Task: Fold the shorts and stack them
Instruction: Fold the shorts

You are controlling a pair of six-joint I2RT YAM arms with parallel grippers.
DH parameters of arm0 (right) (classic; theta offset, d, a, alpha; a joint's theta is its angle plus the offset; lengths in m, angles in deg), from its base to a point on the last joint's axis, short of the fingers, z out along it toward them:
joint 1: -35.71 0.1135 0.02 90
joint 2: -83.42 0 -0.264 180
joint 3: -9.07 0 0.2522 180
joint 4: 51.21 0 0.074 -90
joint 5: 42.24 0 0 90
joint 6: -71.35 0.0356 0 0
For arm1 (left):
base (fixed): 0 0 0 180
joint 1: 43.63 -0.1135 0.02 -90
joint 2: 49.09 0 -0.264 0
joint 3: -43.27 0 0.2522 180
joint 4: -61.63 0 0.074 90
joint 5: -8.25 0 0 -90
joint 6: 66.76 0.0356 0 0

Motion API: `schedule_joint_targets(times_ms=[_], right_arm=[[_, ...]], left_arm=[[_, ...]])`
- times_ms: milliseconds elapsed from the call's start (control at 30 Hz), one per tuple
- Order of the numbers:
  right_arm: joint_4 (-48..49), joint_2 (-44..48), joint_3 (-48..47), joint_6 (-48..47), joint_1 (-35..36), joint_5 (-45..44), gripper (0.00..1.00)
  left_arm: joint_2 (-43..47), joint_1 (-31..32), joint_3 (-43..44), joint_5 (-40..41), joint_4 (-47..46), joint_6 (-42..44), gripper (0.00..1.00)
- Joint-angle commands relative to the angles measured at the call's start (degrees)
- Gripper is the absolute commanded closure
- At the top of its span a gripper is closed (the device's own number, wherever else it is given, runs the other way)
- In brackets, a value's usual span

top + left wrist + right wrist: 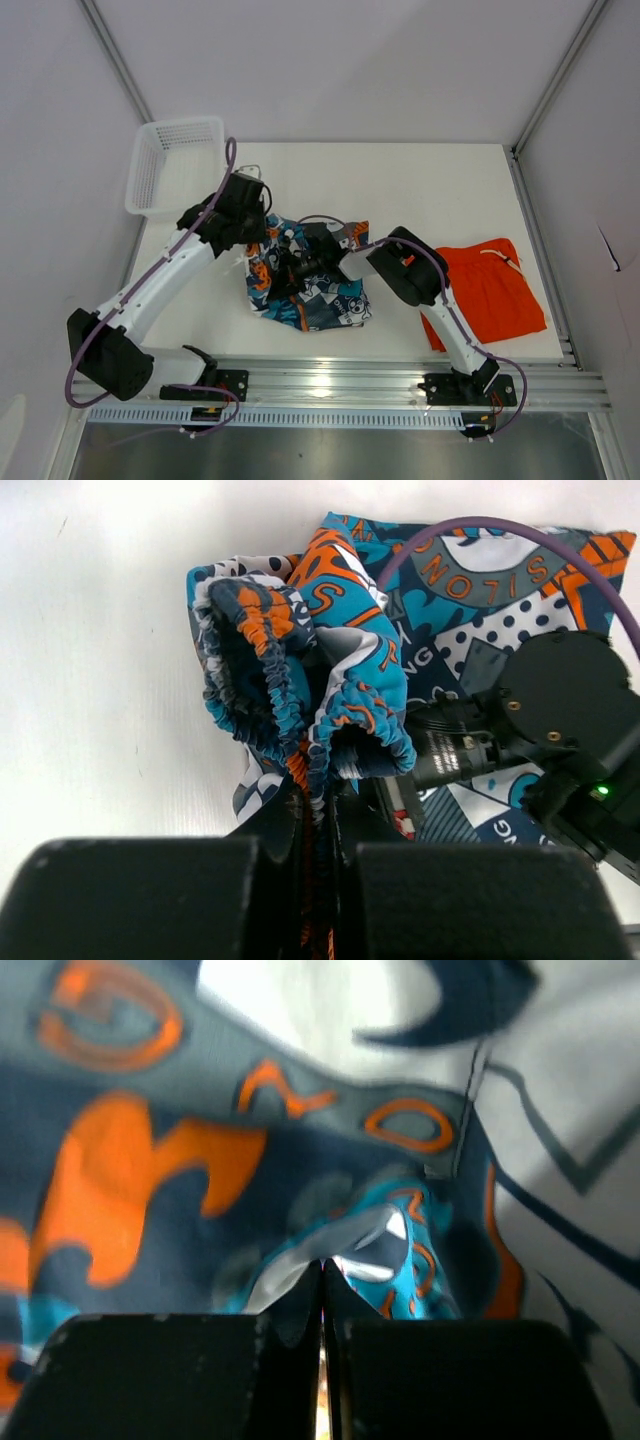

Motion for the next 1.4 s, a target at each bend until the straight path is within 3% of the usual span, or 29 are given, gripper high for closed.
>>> schedule_joint_targets(times_ms=[0,300,500,600,667,700,733,833,1133,1267,1367], right_arm=[[2.3,-2.9,-0.9,9.4,1.4,-3.2,1.00],[-13.7,-3.1,-8.2,1.1,2.1,-5.2,0.99],[-8.3,-2.3,-7.6,4.9,1.4,-4.6,0.98],[-8.2,1.3,-6.9,3.6,0.0,-4.6,0.90],[-18.6,6.4,-7.7,-1.9,-1.8,-6.8,0.79],[-18.6,6.5,-7.7,-4.1,-1.8,-6.8,0.79],[-24.9,9.2,-8.1,-6.3,-2.4,-9.1,0.71],[-31.7,13.7,-5.5,-12.6,-4.6,-13.5,0.57],[-43.4,31.5,5.4,-23.1,-12.3,-24.1,0.42],[-47.3,36.2,8.3,-27.2,-14.9,-27.2,0.42],[-51.1,39.0,10.1,-30.3,-17.0,-32.0,0.47]], left_arm=[[-1.1,3.9,5.8,4.4,2.2,-0.7,0.94],[-5.1,10.3,11.7,9.6,6.2,-0.9,0.93],[-7.7,11.5,13.2,11.7,7.5,-0.6,0.93],[-8.2,11.5,13.6,13.8,8.4,-0.8,0.93],[-8.0,11.5,13.3,14.0,8.2,-1.1,0.93],[-7.8,11.5,13.1,14.0,8.1,-1.1,0.93],[-7.5,11.5,13.1,13.9,8.1,-1.2,0.93],[-6.7,11.6,12.2,13.8,7.5,-1.2,0.93],[-5.5,12.4,8.8,14.9,5.0,-0.8,0.94],[-6.6,13.7,9.2,16.4,5.3,-1.4,0.94],[-7.8,15.5,9.8,18.0,5.3,-2.3,0.93]])
